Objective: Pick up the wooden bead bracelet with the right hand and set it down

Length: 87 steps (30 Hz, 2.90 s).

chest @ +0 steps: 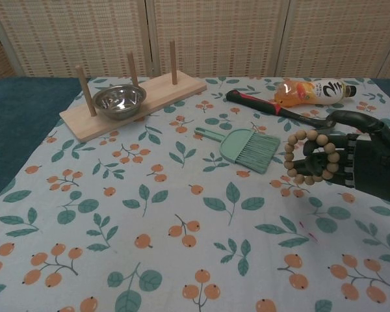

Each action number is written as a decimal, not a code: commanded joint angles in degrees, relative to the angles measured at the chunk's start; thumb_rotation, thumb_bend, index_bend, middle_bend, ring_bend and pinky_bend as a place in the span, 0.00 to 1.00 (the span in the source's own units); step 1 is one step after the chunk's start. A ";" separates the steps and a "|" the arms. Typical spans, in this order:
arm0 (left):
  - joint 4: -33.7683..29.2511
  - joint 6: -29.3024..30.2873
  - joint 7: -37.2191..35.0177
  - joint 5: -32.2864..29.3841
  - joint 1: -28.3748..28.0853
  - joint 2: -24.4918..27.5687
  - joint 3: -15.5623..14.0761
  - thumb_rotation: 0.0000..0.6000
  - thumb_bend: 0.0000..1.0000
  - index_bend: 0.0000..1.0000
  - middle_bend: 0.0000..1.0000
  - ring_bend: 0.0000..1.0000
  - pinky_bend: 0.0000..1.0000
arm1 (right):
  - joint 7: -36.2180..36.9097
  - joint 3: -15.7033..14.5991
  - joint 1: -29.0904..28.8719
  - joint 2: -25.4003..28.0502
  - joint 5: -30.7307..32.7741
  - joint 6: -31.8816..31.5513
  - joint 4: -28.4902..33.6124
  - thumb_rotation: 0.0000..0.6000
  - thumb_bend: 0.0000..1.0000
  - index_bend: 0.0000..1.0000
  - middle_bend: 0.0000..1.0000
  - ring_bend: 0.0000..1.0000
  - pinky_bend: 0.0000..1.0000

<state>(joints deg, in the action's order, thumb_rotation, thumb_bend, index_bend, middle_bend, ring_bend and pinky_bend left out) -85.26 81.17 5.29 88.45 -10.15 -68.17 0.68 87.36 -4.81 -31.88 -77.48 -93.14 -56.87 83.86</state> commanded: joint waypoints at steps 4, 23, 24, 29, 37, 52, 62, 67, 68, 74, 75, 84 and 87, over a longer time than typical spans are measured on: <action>0.00 0.06 -0.08 0.05 0.00 0.02 -0.01 1.00 0.44 0.00 0.00 0.00 0.16 | 0.70 -0.34 -0.20 0.08 -0.08 -0.30 0.04 0.31 0.31 0.52 0.60 0.16 0.00; 0.01 0.06 -0.03 0.04 -0.02 -0.02 -0.02 1.00 0.44 0.00 0.00 0.00 0.16 | 4.67 -1.75 -0.71 -0.67 -1.73 -2.66 -2.01 0.73 1.00 0.54 0.60 0.16 0.00; 0.02 0.06 -0.03 0.02 -0.02 -0.03 -0.01 1.00 0.44 0.00 0.00 0.00 0.16 | 4.77 -1.82 -0.76 -0.67 -1.77 -2.68 -2.06 0.76 1.00 0.54 0.60 0.16 0.00; 0.04 0.08 -0.02 0.01 -0.01 -0.02 0.00 1.00 0.44 0.00 0.00 0.00 0.16 | 5.41 -2.14 -0.75 -0.75 -1.88 -3.24 -2.40 0.87 1.00 0.53 0.60 0.16 0.00; 0.04 0.02 -0.10 -0.01 -0.03 -0.01 -0.02 1.00 0.44 0.00 0.00 0.00 0.16 | 3.59 -1.67 -0.55 -0.76 -0.78 -4.00 -3.10 1.00 1.00 0.55 0.60 0.16 0.00; -0.01 -0.06 -0.04 0.16 -0.11 0.00 -0.12 1.00 0.44 0.00 0.00 0.00 0.16 | -71.04 9.11 2.70 -11.94 6.86 -16.44 -18.19 1.00 1.00 0.57 0.60 0.16 0.00; -0.15 0.12 0.21 0.33 -0.03 -0.06 -0.22 1.00 0.44 0.00 0.00 0.00 0.16 | -83.35 8.41 1.43 -17.12 6.22 -13.47 -27.46 1.00 1.00 0.60 0.60 0.16 0.00; -0.16 0.14 0.27 0.32 0.01 -0.02 -0.24 1.00 0.44 0.00 0.00 0.00 0.16 | -82.49 9.99 0.44 -19.23 5.85 -14.93 -30.47 1.00 1.00 0.60 0.60 0.16 0.00; -0.13 0.10 0.30 0.28 -0.01 -0.04 -0.22 1.00 0.44 0.00 0.00 0.00 0.16 | -82.32 10.05 0.27 -19.51 5.53 -15.30 -30.94 1.00 1.00 0.60 0.60 0.16 0.00; -0.06 0.01 0.33 0.17 -0.02 -0.08 -0.20 1.00 0.44 0.00 0.00 0.00 0.16 | -81.90 7.06 1.46 -20.80 2.86 -16.64 -34.18 1.00 1.00 0.58 0.60 0.16 0.00; -0.01 -0.09 0.36 0.07 -0.03 -0.08 -0.21 1.00 0.44 0.00 0.00 0.00 0.16 | -81.39 6.22 2.15 -21.08 2.34 -17.15 -34.94 1.00 1.00 0.57 0.60 0.16 0.00; 0.07 -0.44 0.57 0.07 -0.16 -0.24 -0.30 1.00 0.44 0.00 0.00 0.00 0.16 | -77.09 1.59 6.72 -21.65 -0.41 -20.24 -38.59 1.00 1.00 0.56 0.60 0.16 0.00; 0.03 -0.49 0.63 0.13 -0.19 -0.26 -0.35 1.00 0.44 0.00 0.00 0.00 0.16 | -76.81 0.47 7.93 -20.87 -0.87 -20.41 -38.31 1.00 0.99 0.50 0.54 0.15 0.00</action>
<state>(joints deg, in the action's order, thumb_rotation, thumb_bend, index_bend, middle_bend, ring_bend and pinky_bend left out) -85.23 80.69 5.92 88.59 -10.33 -68.43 0.34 10.44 -3.87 -24.44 -98.75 -93.77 -77.26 45.38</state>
